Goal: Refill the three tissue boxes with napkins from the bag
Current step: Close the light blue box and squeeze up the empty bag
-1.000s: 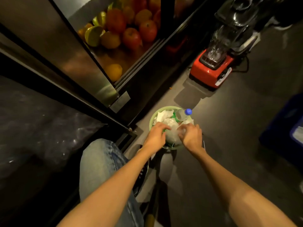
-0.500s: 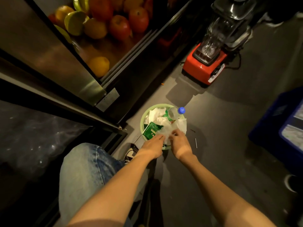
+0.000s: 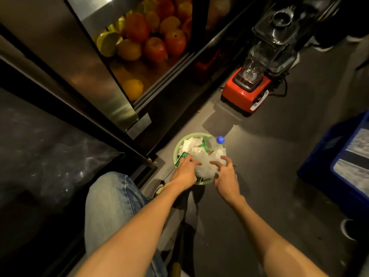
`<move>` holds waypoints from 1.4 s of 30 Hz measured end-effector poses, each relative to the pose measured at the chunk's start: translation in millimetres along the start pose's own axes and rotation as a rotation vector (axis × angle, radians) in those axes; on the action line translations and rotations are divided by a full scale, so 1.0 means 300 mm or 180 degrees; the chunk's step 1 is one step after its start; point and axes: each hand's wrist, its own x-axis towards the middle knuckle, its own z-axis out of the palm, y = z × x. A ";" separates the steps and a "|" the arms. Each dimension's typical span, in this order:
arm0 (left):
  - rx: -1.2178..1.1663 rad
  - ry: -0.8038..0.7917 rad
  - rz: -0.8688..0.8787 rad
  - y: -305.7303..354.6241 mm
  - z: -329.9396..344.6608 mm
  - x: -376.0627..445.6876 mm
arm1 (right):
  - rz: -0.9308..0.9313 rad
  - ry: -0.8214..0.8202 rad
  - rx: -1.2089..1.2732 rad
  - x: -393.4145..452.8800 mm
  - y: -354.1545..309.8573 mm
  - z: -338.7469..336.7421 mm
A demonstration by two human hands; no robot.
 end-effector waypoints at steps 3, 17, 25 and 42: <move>-0.0168 0.0081 0.0022 0.015 -0.027 -0.028 | 0.0046 0.0148 -0.0077 -0.031 -0.023 -0.036; -0.1041 0.1485 0.0114 0.019 -0.421 -0.517 | -0.1024 0.0062 0.1217 -0.230 -0.594 -0.300; -0.1084 0.2373 0.0737 0.048 -0.717 -1.119 | -0.2352 -0.0033 0.1530 -0.572 -1.081 -0.533; -0.0896 0.4549 -0.0282 -0.550 -1.190 -2.154 | -0.3931 -0.0985 0.1123 -1.030 -2.060 -0.316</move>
